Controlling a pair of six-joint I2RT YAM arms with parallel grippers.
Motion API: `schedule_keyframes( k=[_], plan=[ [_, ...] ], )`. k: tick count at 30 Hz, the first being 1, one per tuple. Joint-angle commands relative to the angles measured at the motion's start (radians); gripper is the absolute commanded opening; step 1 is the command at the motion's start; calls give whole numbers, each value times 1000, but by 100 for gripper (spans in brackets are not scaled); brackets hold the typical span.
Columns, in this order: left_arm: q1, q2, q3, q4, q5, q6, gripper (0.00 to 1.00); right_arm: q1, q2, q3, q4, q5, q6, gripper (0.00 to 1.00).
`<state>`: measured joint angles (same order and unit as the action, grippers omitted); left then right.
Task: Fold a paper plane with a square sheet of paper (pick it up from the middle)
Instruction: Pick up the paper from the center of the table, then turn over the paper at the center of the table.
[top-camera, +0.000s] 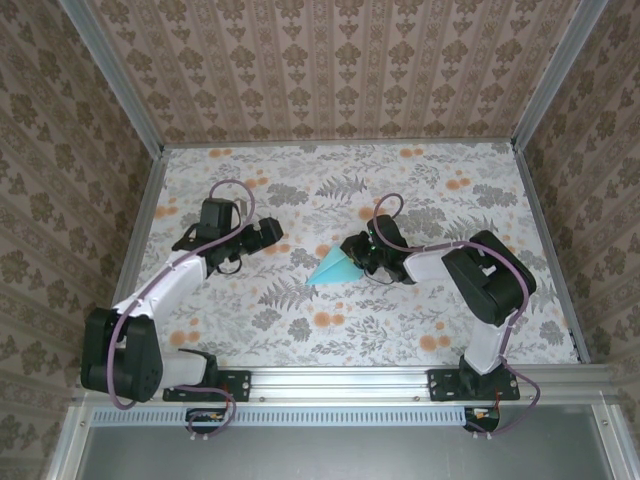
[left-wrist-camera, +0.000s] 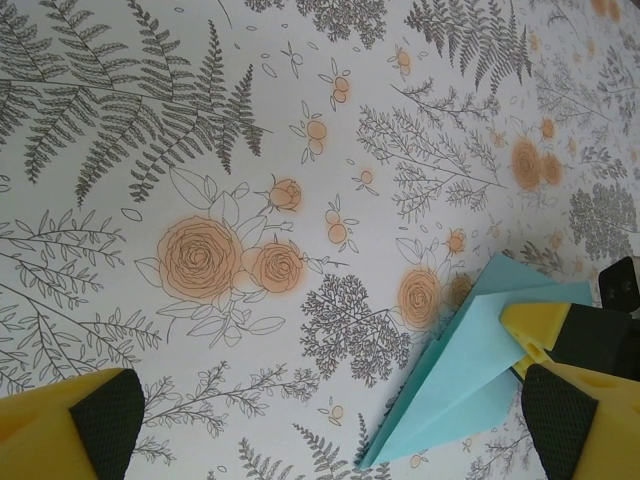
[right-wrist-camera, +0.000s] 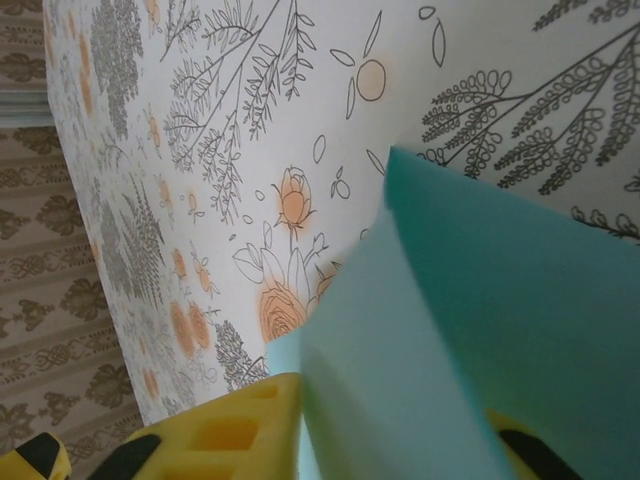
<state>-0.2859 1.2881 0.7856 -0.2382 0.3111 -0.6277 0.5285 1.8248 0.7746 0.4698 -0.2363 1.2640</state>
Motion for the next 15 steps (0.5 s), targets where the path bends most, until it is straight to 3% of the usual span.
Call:
schedule_keyframes(
  k=[1,6,15],
  plan=[
    [9,20,2,16,50,-21,100,5,-7,-14,60,0,-6,14],
    [9,37,0,64,168,-42,100,-11,-88,-22,100,-44,-85,8],
    [-36,11,-33,292,427,-127,100,-36,-239,15,203,-321,-195,9]
  ],
)
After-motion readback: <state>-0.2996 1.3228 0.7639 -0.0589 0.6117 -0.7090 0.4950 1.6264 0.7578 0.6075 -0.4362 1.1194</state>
